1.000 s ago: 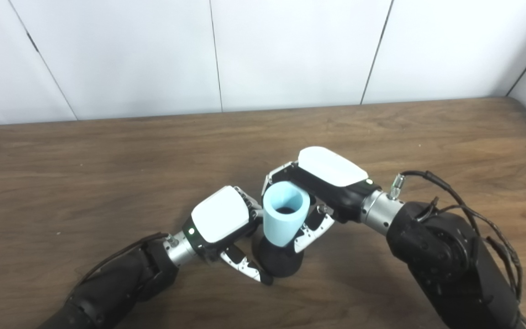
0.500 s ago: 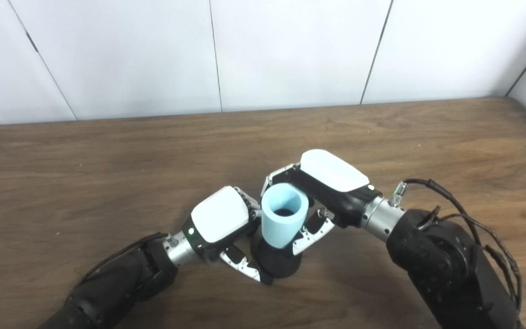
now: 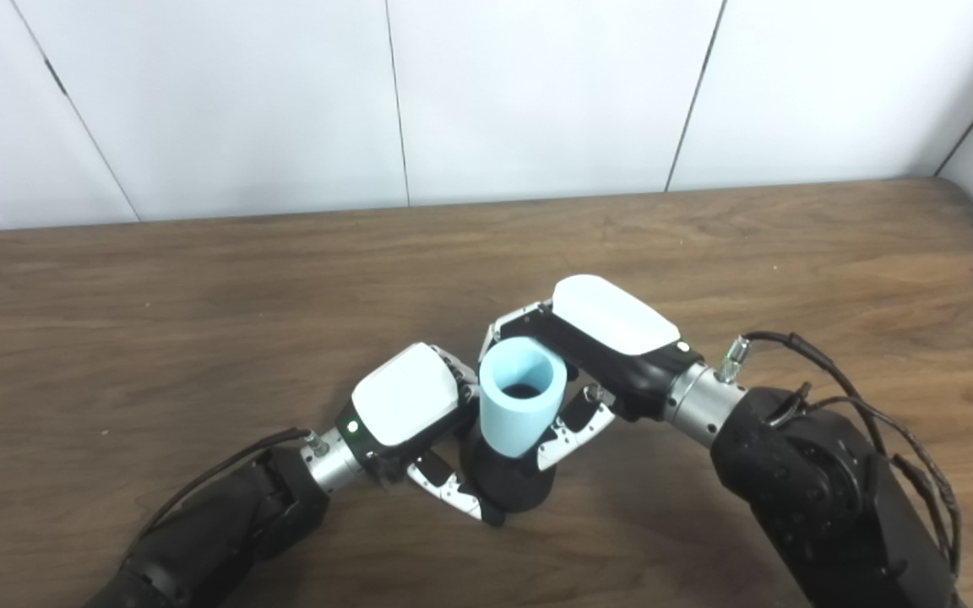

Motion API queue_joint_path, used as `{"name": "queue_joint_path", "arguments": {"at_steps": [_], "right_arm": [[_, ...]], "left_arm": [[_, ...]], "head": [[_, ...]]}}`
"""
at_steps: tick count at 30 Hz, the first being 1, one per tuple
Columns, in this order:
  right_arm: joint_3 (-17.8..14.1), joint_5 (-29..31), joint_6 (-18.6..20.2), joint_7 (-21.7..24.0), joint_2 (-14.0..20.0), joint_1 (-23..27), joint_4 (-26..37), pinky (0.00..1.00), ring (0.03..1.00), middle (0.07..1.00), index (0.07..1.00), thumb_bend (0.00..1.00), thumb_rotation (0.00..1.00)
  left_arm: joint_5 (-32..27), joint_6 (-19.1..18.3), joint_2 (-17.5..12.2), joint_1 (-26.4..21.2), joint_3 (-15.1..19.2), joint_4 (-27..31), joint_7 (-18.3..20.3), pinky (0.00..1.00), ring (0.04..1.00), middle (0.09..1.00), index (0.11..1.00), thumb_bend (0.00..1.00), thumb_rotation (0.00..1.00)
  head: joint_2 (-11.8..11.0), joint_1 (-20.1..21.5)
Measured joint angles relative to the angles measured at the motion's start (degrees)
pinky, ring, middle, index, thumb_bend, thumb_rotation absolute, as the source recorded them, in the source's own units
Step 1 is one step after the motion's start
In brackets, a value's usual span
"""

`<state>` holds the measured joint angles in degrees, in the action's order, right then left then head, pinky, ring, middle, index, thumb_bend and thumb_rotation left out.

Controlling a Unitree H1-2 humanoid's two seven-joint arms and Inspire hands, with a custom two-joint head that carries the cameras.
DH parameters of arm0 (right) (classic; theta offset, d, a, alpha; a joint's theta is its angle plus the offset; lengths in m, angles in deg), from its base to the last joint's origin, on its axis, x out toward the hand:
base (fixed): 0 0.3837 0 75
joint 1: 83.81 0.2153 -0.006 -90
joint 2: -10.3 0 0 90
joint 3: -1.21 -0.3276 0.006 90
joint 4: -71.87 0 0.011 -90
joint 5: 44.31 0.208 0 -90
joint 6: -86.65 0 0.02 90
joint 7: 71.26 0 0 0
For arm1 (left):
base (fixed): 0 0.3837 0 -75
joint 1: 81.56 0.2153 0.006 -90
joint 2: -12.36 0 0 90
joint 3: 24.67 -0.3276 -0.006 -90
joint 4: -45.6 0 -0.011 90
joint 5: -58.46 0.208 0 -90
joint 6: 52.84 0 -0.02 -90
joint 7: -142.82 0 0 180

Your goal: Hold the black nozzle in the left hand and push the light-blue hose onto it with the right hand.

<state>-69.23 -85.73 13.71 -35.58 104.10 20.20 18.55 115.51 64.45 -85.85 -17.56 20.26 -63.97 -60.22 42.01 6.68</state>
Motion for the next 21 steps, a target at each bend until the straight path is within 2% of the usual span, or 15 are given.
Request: {"name": "queue_joint_path", "arguments": {"at_steps": [3, 7, 8, 9, 11, 14, 15, 16, 17, 19, 21], "right_arm": [[0.0, 0.1, -0.1, -0.3, -0.2, 0.0, -0.3, 0.22, 0.340, 0.460, 0.537, 0.51, 0.00], [0.0, 0.3, -0.4, -0.6, -0.3, 0.0, -0.6, 0.22, 0.336, 0.454, 0.537, 0.51, 0.00], [0.0, 0.3, -0.7, -0.8, -0.3, 0.0, -0.7, 0.21, 0.335, 0.452, 0.537, 0.51, 0.00], [0.0, 0.3, -1.0, -0.9, -0.3, 0.0, -0.8, 0.21, 0.336, 0.454, 0.537, 0.51, 0.00], [-0.1, 0.4, -1.1, -1.2, -0.4, 0.0, -0.9, 0.24, 0.352, 0.465, 0.537, 0.51, 0.00], [-0.1, 0.4, -1.1, -1.4, -0.8, -0.2, -0.9, 0.35, 0.435, 0.484, 0.506, 0.52, 0.00], [-0.1, 0.4, -1.1, -1.4, -0.8, -0.2, -0.9, 0.39, 0.478, 0.524, 0.496, 0.52, 0.08], [-0.1, 0.4, -1.0, -1.2, -0.8, -0.2, -0.8, 0.43, 0.512, 0.556, 0.550, 0.76, 0.09], [-0.1, 0.5, -0.8, -0.9, -0.9, -0.2, -0.8, 0.49, 0.576, 0.614, 0.620, 0.90, 0.16], [-0.2, 0.8, 0.3, 0.2, -0.9, -0.2, -0.6, 0.55, 0.635, 0.671, 0.684, 0.98, 0.21], [-0.5, 1.3, 0.9, 0.6, -0.9, -0.2, -0.6, 0.58, 0.668, 0.706, 0.720, 1.00, 0.23]], "left_arm": [[-0.2, 0.0, 0.3, 0.2, 0.5, 0.1, 0.6, 0.26, 0.321, 0.384, 0.480, 0.52, 0.08], [-0.6, 0.0, 0.3, 0.3, 0.7, 0.1, 0.8, 0.29, 0.349, 0.406, 0.481, 0.52, 0.08], [-0.8, 0.0, 0.3, 0.4, 0.8, 0.1, 1.1, 0.30, 0.353, 0.411, 0.468, 0.76, 0.17], [-0.9, 0.0, 0.3, 0.4, 0.8, 0.1, 1.1, 0.29, 0.350, 0.410, 0.456, 0.90, 0.23], [-1.0, 0.0, 0.4, 0.4, 0.8, 0.1, 1.1, 0.28, 0.342, 0.402, 0.442, 0.98, 0.26], [-1.1, 0.0, 0.4, 0.4, 0.8, 0.1, 1.2, 0.29, 0.344, 0.397, 0.438, 1.00, 0.27], [-1.1, 0.0, 0.4, 0.4, 0.8, 0.1, 1.2, 0.28, 0.342, 0.394, 0.436, 1.00, 0.27], [-1.2, 0.0, 0.4, 0.4, 0.8, 0.1, 1.2, 0.28, 0.340, 0.392, 0.433, 1.00, 0.27], [-1.2, 0.0, 0.5, 0.4, 0.8, 0.1, 1.3, 0.27, 0.332, 0.384, 0.422, 1.00, 0.27], [-1.2, 0.0, 0.5, 0.4, 0.8, 0.1, 1.3, 0.26, 0.323, 0.374, 0.410, 1.00, 0.27], [-1.2, 0.0, 0.5, 0.4, 0.8, 0.1, 1.3, 0.25, 0.315, 0.366, 0.401, 1.00, 0.26]], "head": [[-0.1, 0.1], [-0.1, 0.1], [-0.1, 0.1], [-0.2, 0.1], [-0.2, 0.1], [-0.2, 0.1], [-0.2, 0.1], [-0.2, 0.1], [-0.2, 0.1], [-0.2, 0.1], [-0.2, 0.1]]}}
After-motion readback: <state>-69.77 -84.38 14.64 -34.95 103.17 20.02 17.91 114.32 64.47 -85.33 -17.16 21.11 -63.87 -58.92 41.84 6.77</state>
